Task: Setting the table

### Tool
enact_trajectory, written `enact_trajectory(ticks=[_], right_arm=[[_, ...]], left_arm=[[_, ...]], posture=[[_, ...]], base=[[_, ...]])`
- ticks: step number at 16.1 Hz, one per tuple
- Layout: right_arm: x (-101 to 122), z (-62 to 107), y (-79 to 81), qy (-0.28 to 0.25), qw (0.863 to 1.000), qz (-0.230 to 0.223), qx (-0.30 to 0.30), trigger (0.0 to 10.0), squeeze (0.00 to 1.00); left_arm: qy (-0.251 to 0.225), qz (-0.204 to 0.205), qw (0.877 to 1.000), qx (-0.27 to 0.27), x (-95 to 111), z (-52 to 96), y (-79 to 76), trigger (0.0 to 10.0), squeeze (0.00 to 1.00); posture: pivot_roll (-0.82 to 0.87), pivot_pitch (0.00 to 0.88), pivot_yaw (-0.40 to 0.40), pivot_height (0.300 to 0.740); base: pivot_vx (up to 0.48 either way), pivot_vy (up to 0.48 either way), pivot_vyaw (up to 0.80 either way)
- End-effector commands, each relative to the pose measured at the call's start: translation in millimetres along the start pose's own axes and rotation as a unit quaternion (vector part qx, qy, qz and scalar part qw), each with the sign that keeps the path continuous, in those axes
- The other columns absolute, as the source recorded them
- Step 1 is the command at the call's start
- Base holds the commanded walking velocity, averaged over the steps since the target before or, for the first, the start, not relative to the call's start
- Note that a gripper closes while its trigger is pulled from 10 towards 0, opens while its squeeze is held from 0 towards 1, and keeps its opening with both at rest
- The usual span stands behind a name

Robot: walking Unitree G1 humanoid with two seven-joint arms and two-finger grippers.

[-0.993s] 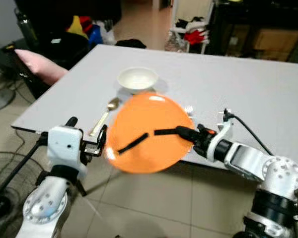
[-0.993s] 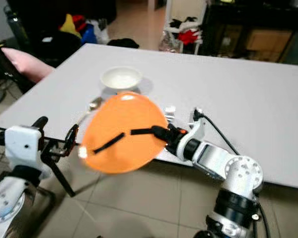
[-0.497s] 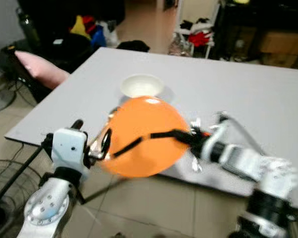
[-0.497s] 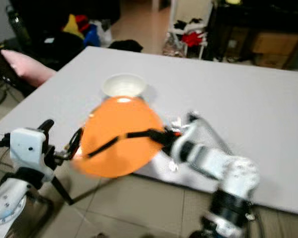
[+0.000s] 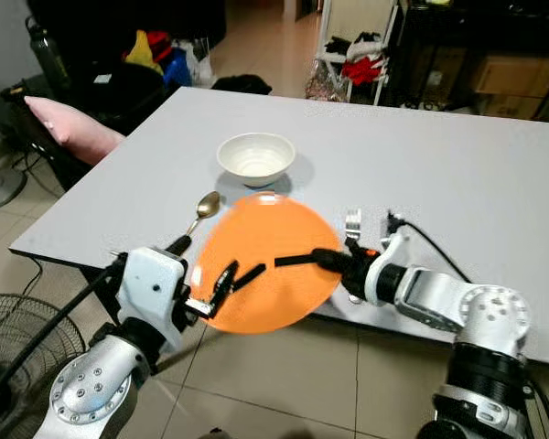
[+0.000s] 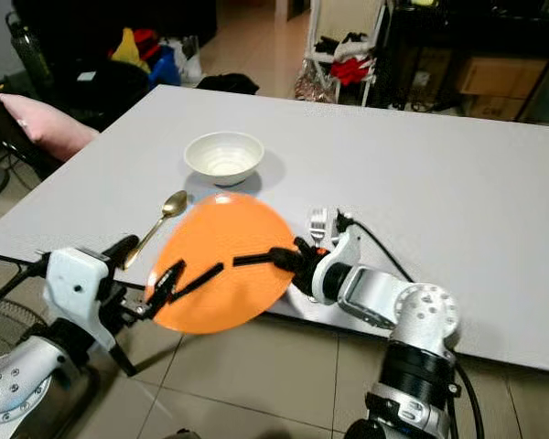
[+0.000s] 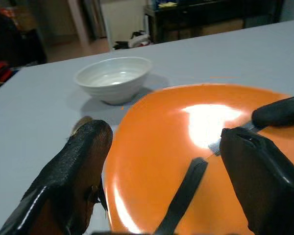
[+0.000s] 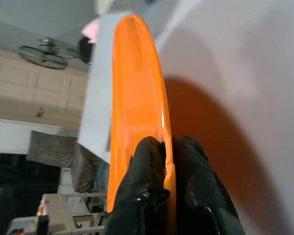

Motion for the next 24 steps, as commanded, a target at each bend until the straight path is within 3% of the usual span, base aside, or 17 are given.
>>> enact_trajectory(ticks=[1, 6, 13, 14, 15, 16, 20, 24], right_arm=[[13.8, -4.0, 10.0, -0.023, 1.000, 0.006, 0.002, 10.0, 0.00], [29.8, -18.2, 7.6, -0.048, 0.997, -0.052, -0.006, 10.0, 0.00], [41.6, -40.7, 7.4, -0.066, 0.988, -0.138, -0.017, 10.0, 0.00], [41.6, -41.5, 7.8, -0.066, 0.988, -0.142, -0.016, 10.0, 0.17], [41.2, -44.2, 8.3, -0.064, 0.987, -0.149, -0.017, 10.0, 0.41], [41.1, -46.4, 9.2, -0.062, 0.986, -0.152, -0.017, 10.0, 0.77], [43.2, -50.2, 10.5, -0.065, 0.984, -0.167, -0.016, 10.0, 0.99], [47.9, -47.9, 12.1, -0.076, 0.983, -0.165, -0.009, 10.0, 1.00]], left_arm=[[-0.001, -0.003, 1.000, -0.023, 2.2, -0.9, -5.8, 10.0, 0.00], [-0.004, 0.008, 0.998, -0.059, 4.7, -2.5, -16.1, 10.0, 0.00], [0.001, 0.048, 0.989, -0.140, 6.7, 4.7, -42.2, 10.0, 0.00], [0.004, 0.051, 0.988, -0.148, 6.2, 5.9, -44.8, 10.0, 0.00], [0.016, 0.051, 0.984, -0.172, 3.6, 9.8, -52.1, 10.0, 0.00], [0.025, 0.052, 0.981, -0.184, 1.9, 12.0, -55.3, 10.0, 0.00], [0.042, 0.053, 0.984, -0.165, -2.1, 11.0, -46.4, 10.0, 0.00], [0.043, 0.053, 0.984, -0.165, -2.0, 10.4, -45.6, 10.0, 0.00]], posture=[[-0.04, 0.000, 0.038, 0.740], [-0.04, 0.000, 0.043, 0.740], [-0.04, 0.000, 0.044, 0.740], [-0.04, 0.000, 0.044, 0.740], [-0.03, 0.000, 0.044, 0.740], [-0.03, 0.000, 0.045, 0.740], [-0.03, 0.000, 0.045, 0.740], [-0.03, 0.000, 0.047, 0.740]], base=[[0.000, 0.000, 0.00], [0.000, 0.000, 0.00], [0.000, 0.000, 0.00], [0.000, 0.000, 0.00], [0.000, 0.000, 0.00], [0.000, 0.000, 0.00], [0.000, 0.000, 0.00], [0.000, 0.000, 0.00]])
Point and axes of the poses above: a point about 5 cm out from each wrist's last joint towards the gripper, its own z axis pointing back from the gripper into the wrist, its own x axis along the axis of the wrist's last joint, y = z × x, the point moved 6 cm from there along -z, pointing out of the wrist towards the gripper, and after that the axes turned 12 degrees about -z, right-handed, at the moved point
